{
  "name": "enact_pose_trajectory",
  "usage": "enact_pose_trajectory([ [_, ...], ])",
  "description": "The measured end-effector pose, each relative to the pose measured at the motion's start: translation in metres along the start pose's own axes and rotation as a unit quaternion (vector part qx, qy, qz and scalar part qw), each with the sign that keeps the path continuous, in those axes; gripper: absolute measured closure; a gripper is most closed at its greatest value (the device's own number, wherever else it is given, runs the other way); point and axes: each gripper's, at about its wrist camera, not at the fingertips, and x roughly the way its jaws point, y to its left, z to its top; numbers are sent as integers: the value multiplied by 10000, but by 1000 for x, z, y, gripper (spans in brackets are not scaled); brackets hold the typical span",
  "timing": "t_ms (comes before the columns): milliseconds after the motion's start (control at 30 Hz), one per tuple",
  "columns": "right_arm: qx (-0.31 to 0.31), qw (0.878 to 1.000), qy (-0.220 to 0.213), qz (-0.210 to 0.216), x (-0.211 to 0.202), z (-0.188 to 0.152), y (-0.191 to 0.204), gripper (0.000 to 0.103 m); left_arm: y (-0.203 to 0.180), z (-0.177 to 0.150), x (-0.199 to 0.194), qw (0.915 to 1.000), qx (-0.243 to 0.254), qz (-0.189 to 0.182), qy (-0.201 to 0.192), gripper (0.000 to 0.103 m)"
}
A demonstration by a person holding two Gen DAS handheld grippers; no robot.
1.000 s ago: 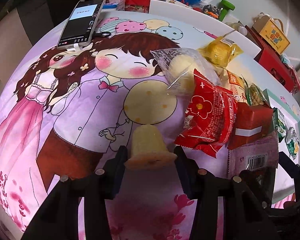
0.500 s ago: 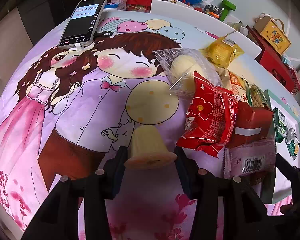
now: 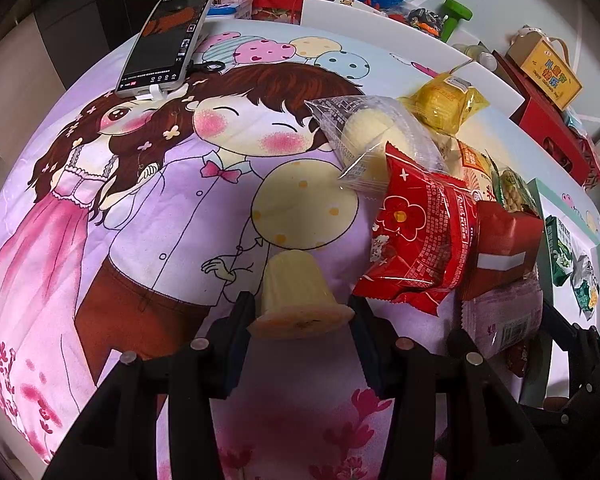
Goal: Organize snacks
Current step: 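Grasp the orange jelly cup with the left tool while the right tool grasps the pink pastry, then carry the jelly cup and pink pastry into the tray and open both tools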
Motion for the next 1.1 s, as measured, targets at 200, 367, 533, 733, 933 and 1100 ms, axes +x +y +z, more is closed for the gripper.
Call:
enact_pose_trajectory([
  [200, 76, 10000, -42, 30, -3, 0, -4, 21, -2, 1, -1, 10000, 44, 28, -25, 54],
  [367, 152, 9998, -95, 39, -10, 0, -8, 22, -4, 2, -6, 10000, 45, 33, -83, 54],
  [533, 277, 9994, -195, 85, -22, 2, -13, 22, -2, 0, -13, 9998, 49, 38, -170, 54],
  [733, 326, 9986, -390, 154, -39, 4, -17, 22, 0, -1, -28, 9994, 55, 52, -338, 54],
  [933, 355, 9975, -570, 218, -53, 6, -19, 22, -3, 0, -41, 9986, 88, 50, -521, 54],
  [1100, 371, 9973, -580, 245, -55, 5, -21, 22, -5, 2, -52, 9976, 113, 32, -685, 54],
])
